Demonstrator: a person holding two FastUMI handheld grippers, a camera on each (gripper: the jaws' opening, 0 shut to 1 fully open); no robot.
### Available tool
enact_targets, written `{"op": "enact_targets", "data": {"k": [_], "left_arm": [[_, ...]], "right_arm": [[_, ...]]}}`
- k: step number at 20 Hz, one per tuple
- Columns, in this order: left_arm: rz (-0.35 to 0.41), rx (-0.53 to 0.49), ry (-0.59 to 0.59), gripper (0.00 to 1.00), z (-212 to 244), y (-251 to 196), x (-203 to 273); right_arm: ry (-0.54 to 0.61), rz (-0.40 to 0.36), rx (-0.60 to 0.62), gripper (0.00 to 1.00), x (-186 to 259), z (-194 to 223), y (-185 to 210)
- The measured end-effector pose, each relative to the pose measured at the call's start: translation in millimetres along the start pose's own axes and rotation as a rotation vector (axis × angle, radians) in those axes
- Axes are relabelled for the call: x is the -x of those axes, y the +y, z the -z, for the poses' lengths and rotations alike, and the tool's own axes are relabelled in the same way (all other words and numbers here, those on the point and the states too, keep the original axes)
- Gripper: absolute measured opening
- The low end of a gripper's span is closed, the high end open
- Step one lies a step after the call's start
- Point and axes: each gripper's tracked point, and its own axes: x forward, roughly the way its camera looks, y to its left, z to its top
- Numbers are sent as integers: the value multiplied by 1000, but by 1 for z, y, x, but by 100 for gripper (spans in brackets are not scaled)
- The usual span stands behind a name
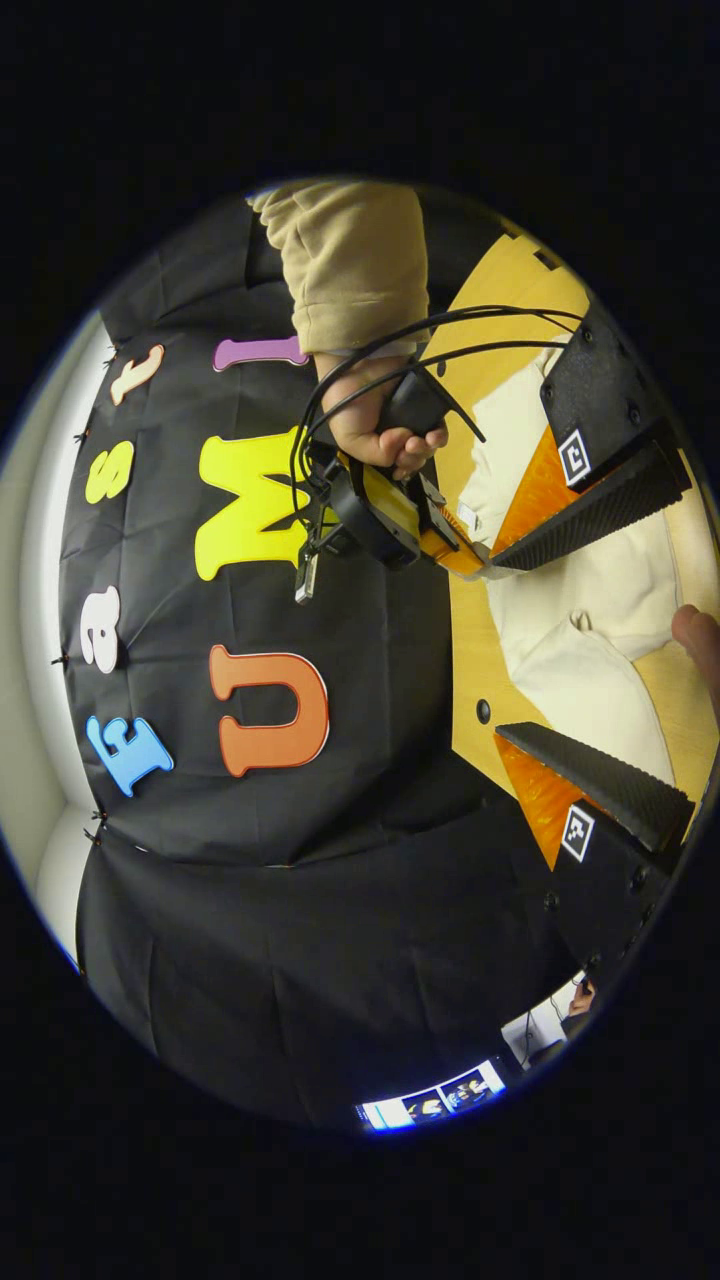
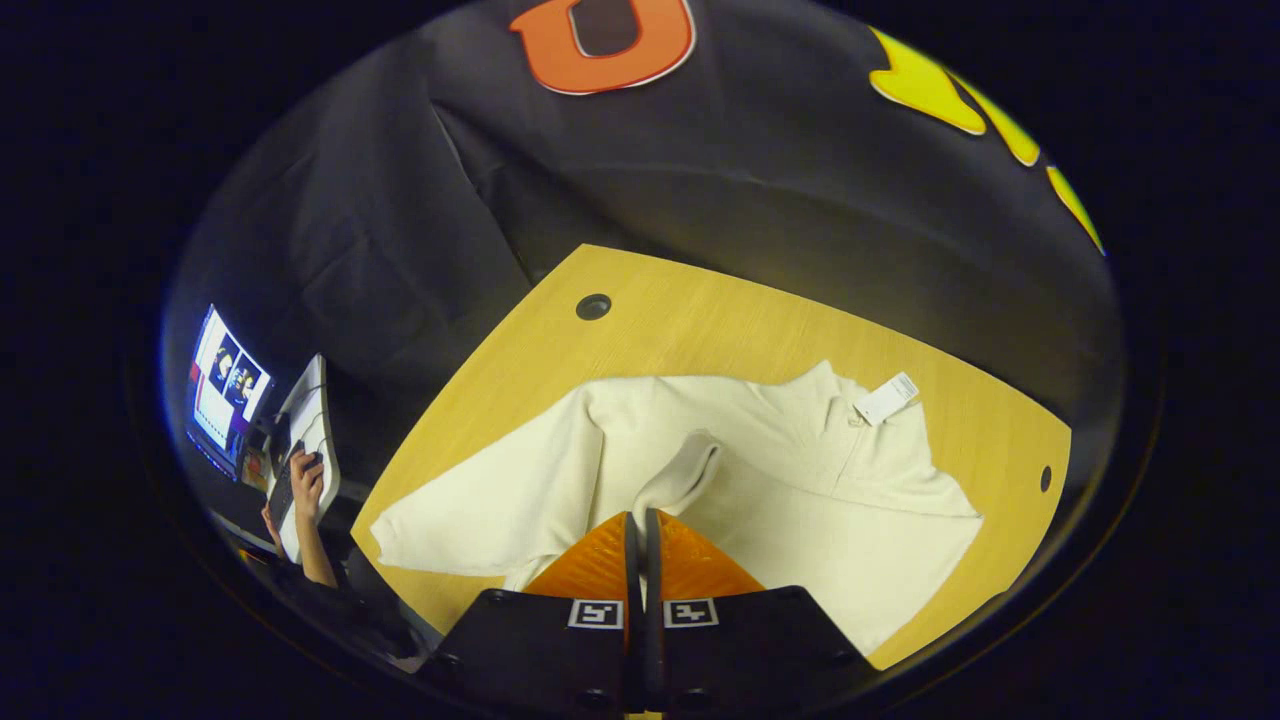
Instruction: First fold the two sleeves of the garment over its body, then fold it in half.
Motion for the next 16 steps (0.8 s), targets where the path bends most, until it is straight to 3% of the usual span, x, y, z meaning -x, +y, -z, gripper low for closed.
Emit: {"op": "enact_targets", "data": {"k": [3,9,10,11,12,13,14,16], "left_arm": [[-4,-4,17,99,9,8,1],[-29,14,52,99,22,19,3],[-38,13,56,99,25,21,3],[-45,11,60,99,27,24,2],[-58,11,68,99,31,29,2],[-71,15,74,99,35,33,2],[-87,22,82,99,39,38,2],[-126,27,99,99,47,49,1]], "right_arm": [[7,0,6,0,-18,0,15],[-62,-16,-58,16,-18,-24,19],[-68,-12,-60,25,-16,-22,16],[-67,-18,-58,25,-13,-21,16],[-60,-22,-57,38,-10,-17,16],[-53,-25,-55,41,-7,-14,15],[-53,-31,-54,56,-1,-11,14],[-59,-18,-51,70,11,-5,6]]}}
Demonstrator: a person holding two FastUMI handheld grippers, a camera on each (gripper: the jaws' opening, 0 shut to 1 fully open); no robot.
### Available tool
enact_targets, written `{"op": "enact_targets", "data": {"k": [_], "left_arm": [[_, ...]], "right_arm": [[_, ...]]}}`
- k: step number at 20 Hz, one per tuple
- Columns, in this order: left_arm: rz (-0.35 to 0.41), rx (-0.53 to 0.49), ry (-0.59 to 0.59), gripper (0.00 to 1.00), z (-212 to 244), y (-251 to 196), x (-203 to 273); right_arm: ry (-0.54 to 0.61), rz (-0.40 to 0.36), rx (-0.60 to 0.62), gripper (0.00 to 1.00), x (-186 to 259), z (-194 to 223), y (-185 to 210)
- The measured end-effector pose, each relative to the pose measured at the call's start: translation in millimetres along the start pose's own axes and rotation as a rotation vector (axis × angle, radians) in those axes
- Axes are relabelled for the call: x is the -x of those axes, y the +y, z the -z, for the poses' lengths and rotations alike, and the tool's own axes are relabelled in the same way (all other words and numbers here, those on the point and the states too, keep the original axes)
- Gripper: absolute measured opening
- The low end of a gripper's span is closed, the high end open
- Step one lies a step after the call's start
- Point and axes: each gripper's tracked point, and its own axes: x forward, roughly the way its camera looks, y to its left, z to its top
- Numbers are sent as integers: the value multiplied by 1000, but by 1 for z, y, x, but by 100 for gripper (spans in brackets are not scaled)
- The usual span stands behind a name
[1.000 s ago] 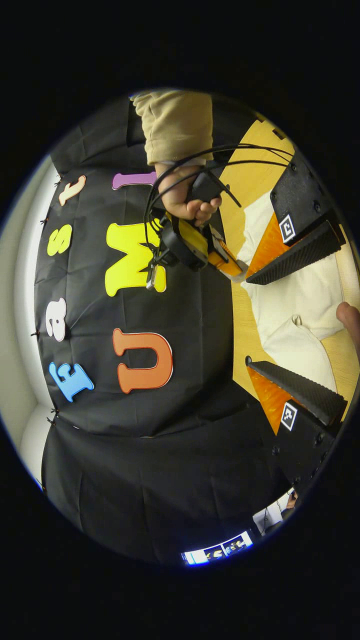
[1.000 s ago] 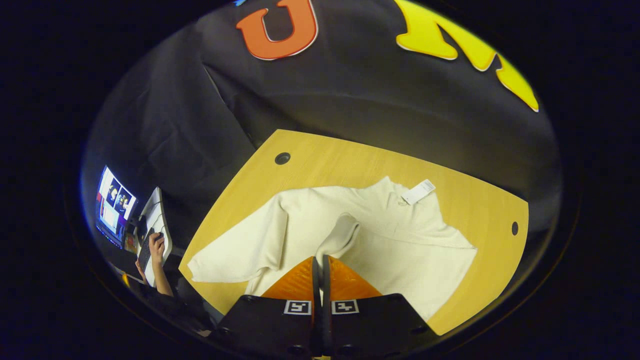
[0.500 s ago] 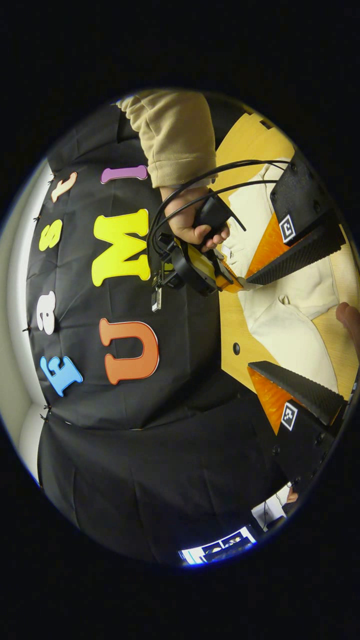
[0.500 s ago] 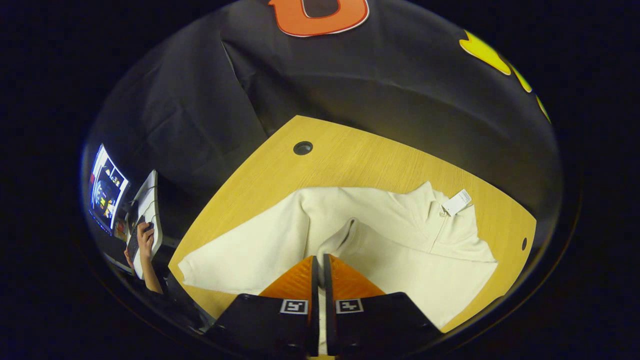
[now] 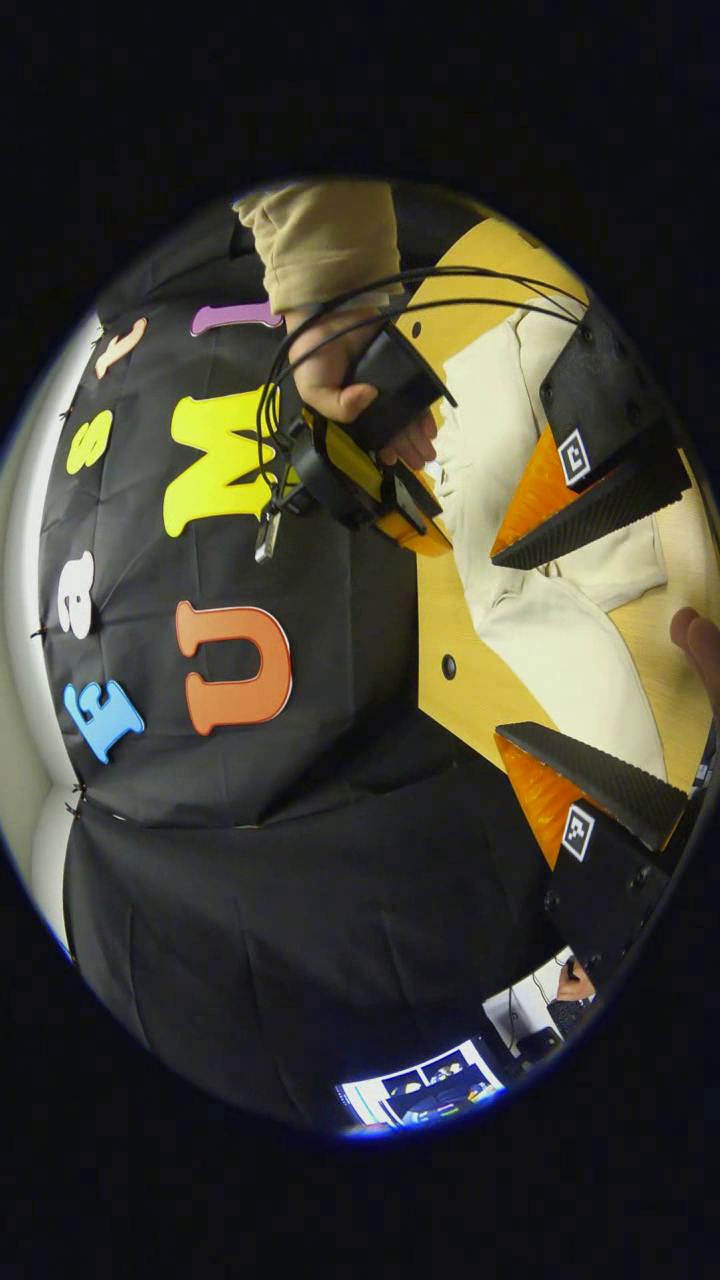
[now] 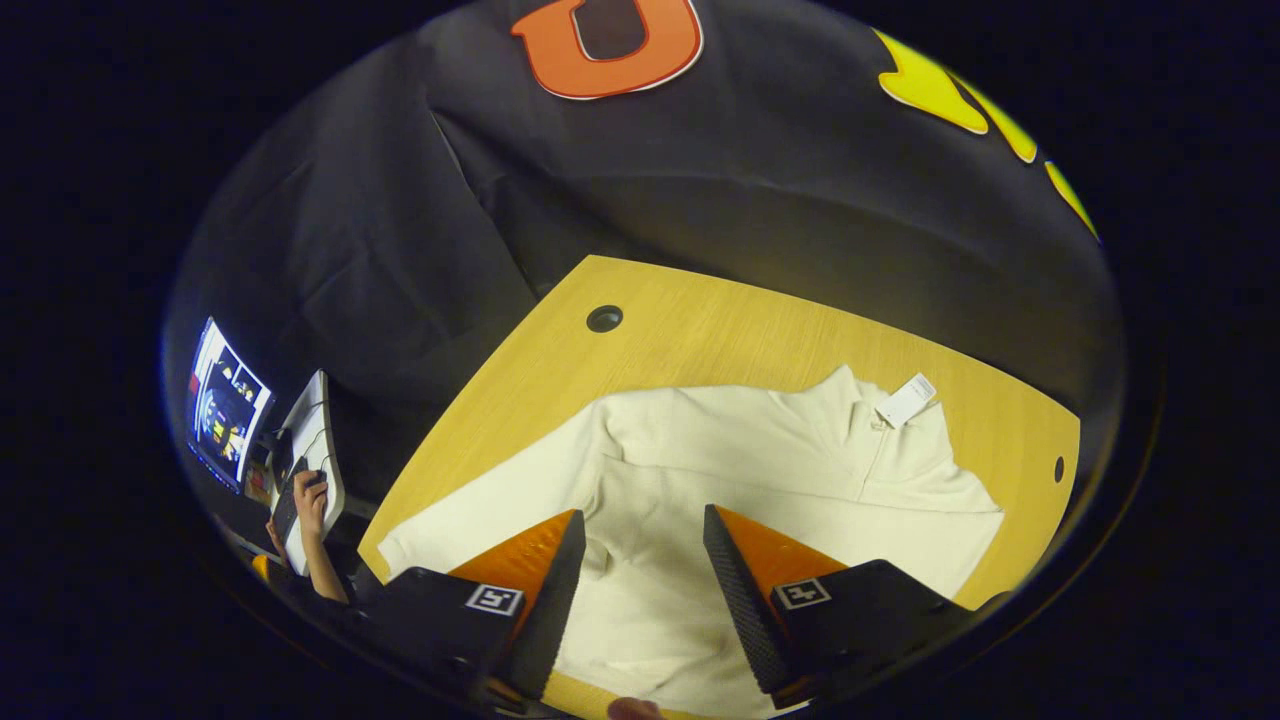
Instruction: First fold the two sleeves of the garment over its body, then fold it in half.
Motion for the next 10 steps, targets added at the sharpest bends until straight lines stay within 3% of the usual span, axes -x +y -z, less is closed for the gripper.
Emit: {"op": "enact_targets", "data": {"k": [2,9,10], "left_arm": [[-42,24,27,99,12,13,-3],[-265,113,148,99,77,77,-14],[-296,130,183,99,96,88,-16]], "right_arm": [[5,-5,2,93,16,9,-7],[4,24,89,96,71,56,-36],[19,28,109,93,76,71,-39]]}}
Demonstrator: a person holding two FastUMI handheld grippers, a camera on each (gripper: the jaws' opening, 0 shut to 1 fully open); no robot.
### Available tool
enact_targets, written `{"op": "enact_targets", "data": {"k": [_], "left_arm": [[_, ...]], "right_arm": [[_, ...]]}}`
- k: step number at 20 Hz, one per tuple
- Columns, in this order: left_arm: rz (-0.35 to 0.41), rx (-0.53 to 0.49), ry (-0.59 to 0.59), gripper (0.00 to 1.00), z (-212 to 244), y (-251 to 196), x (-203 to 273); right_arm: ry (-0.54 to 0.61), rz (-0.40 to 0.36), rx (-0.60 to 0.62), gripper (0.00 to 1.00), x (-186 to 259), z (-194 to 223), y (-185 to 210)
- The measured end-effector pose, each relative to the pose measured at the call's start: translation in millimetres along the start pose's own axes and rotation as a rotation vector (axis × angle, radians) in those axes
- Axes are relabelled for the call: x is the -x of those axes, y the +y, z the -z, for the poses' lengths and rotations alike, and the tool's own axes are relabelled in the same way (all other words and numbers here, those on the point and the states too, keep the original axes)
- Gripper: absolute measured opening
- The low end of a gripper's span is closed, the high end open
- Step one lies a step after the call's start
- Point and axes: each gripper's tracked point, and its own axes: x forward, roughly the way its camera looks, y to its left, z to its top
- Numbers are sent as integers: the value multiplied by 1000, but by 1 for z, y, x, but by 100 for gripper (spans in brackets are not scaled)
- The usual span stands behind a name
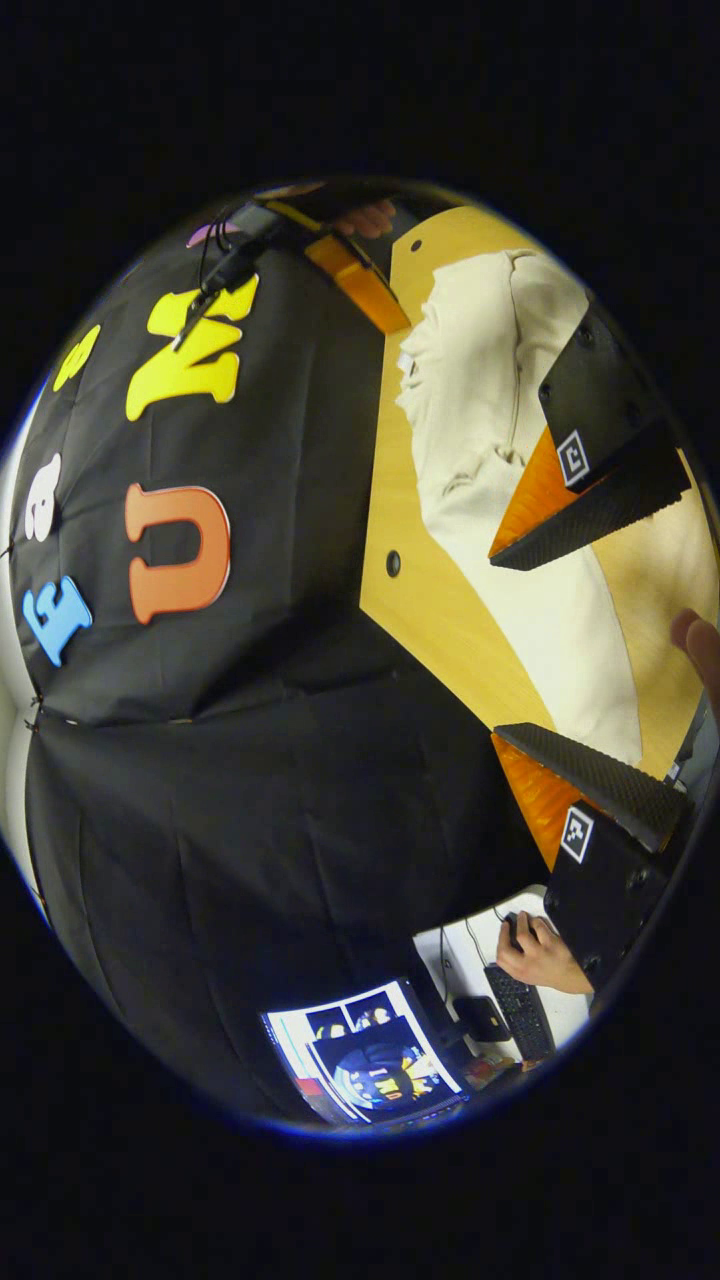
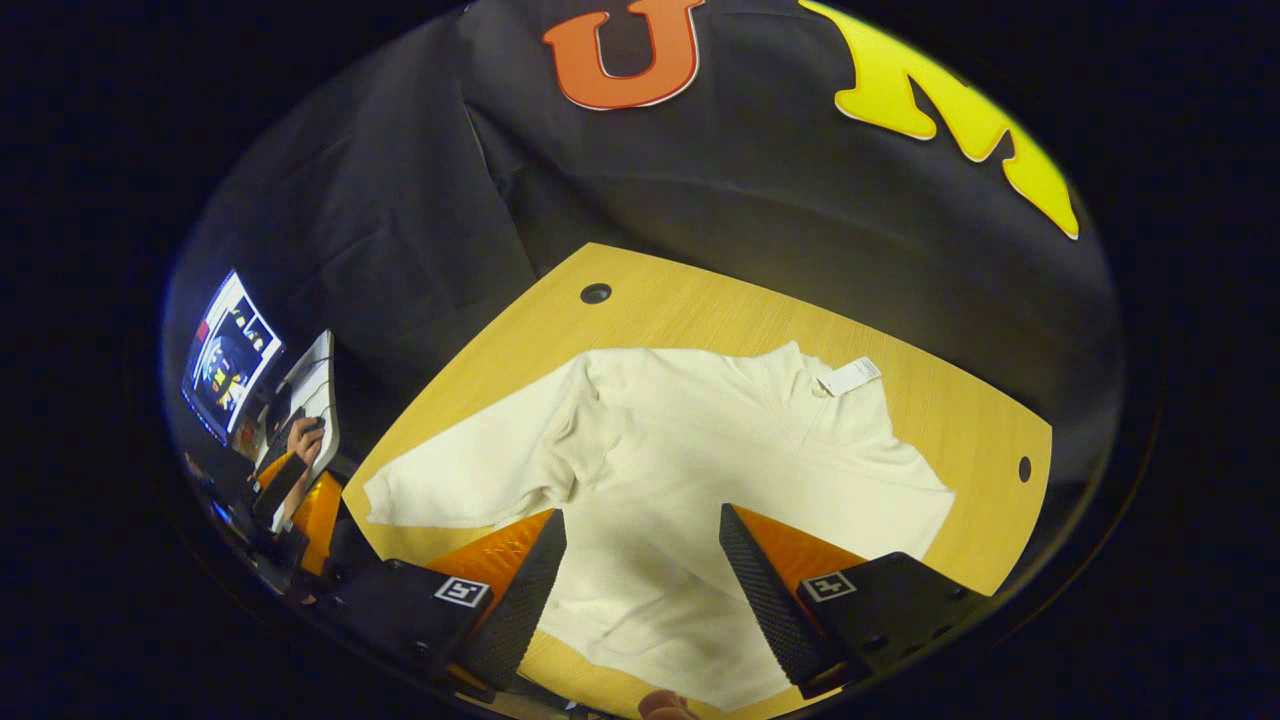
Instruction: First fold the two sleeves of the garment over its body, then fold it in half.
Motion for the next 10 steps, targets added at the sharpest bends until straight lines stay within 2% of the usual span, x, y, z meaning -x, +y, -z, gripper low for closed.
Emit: {"op": "enact_targets", "data": {"k": [1,2,3,5,6,8,10], "left_arm": [[-32,14,35,99,16,12,-7],[-63,23,68,99,28,22,-12],[-100,33,101,100,42,35,-18],[-169,52,138,100,67,58,-27],[-204,56,151,100,76,69,-32],[-231,82,230,99,105,78,-35],[-252,141,305,100,126,83,-35]], "right_arm": [[19,-1,22,96,4,14,-1],[33,-6,40,93,8,26,0],[42,-11,47,97,13,36,1],[40,-46,30,97,19,47,10],[30,-39,14,96,17,50,7],[-10,-50,-40,94,17,51,9],[-25,-72,-85,96,17,56,10]]}}
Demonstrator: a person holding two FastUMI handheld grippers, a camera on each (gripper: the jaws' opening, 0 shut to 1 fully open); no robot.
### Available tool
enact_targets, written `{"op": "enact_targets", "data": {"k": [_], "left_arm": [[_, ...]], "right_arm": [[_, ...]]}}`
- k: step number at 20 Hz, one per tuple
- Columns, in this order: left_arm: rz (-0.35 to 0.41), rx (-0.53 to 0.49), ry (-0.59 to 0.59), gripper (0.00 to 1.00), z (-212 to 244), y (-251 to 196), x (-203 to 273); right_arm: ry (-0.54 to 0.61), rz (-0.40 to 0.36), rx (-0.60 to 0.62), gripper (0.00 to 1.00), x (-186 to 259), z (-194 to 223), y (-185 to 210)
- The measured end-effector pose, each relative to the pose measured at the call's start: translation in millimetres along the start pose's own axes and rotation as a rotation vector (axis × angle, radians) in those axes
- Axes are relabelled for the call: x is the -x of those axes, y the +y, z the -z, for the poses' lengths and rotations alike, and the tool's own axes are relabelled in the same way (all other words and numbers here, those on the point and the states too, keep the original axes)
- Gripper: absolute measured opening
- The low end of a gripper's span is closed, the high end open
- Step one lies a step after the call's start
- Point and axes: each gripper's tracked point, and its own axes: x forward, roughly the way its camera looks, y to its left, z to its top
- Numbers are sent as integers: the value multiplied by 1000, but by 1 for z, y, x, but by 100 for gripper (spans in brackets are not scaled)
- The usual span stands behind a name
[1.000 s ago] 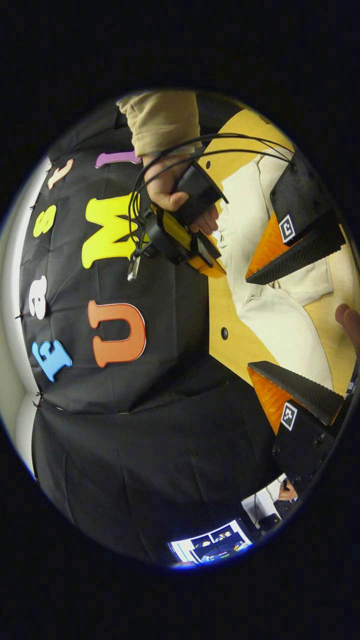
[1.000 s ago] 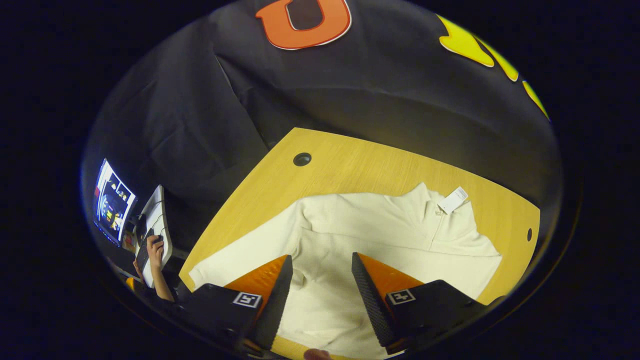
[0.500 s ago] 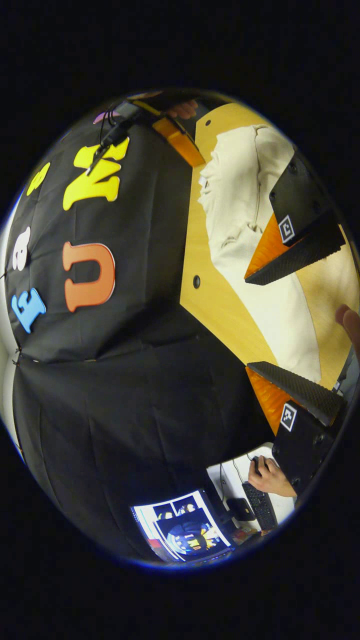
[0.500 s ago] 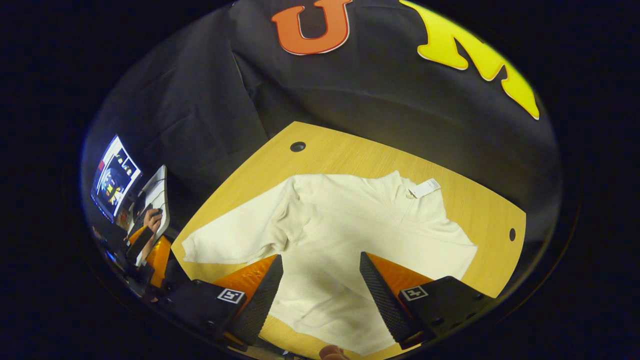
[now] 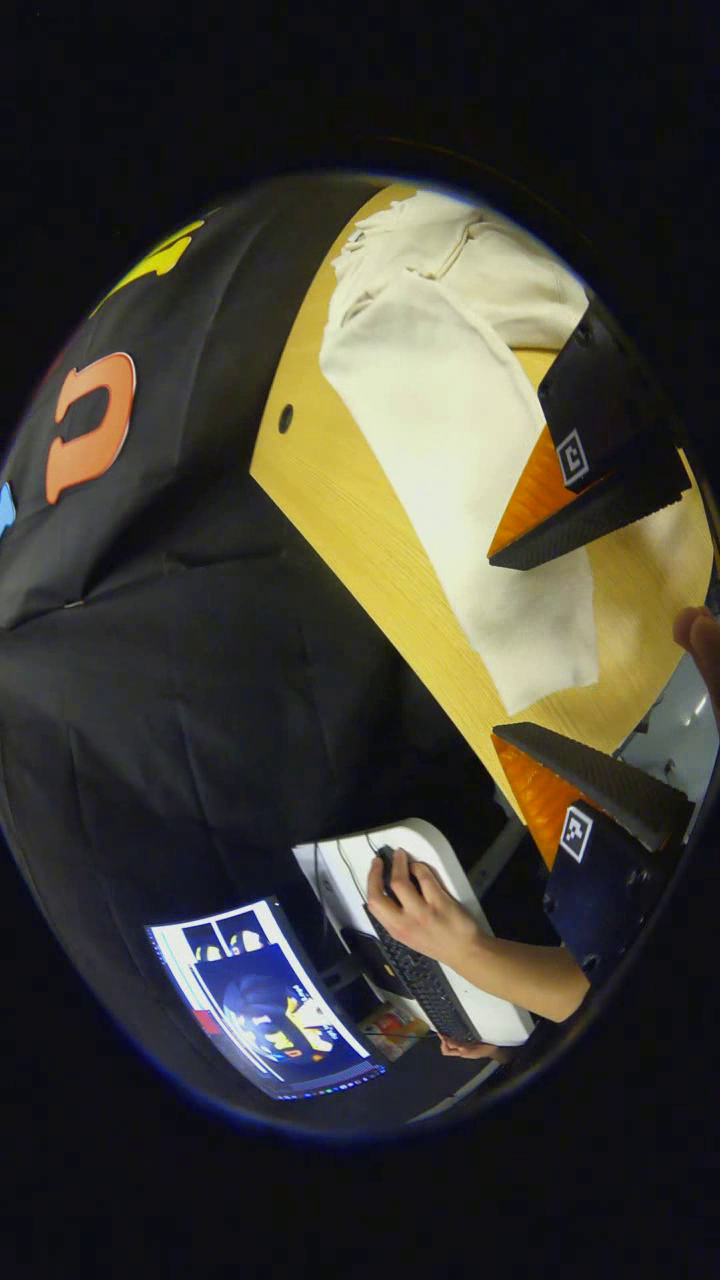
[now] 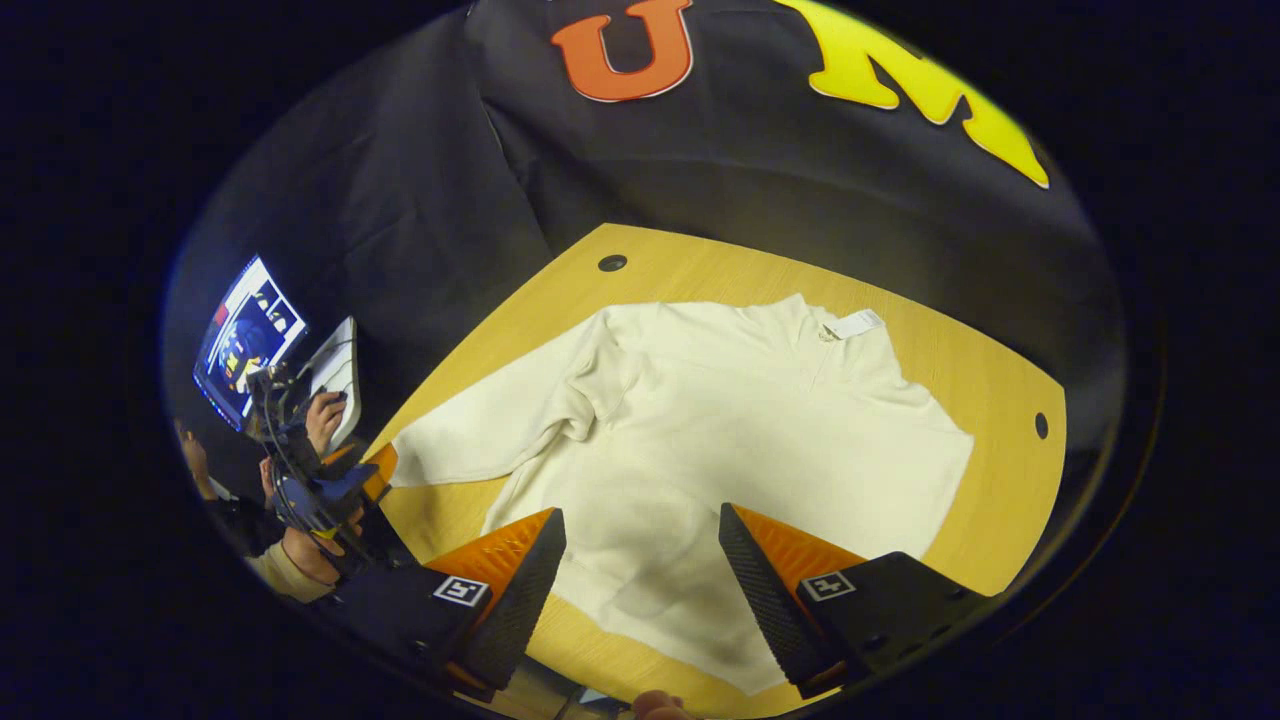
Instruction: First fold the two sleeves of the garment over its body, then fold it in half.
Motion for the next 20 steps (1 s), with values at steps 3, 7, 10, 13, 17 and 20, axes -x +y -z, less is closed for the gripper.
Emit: {"op": "enact_targets", "data": {"k": [3,7,10,13,17,20], "left_arm": [[-3,73,115,99,22,-3,-5],[21,142,241,99,36,-8,-16],[23,203,305,99,41,-6,-18],[33,181,374,96,37,-6,-19],[74,148,464,81,36,-8,-23],[99,136,521,72,37,-12,-23]], "right_arm": [[2,13,-3,96,0,8,-10],[1,23,-97,97,3,23,-28],[15,32,-122,93,7,35,-39],[20,34,-120,96,15,44,-44],[31,33,-113,93,24,58,-47],[43,31,-120,97,30,76,-52]]}}
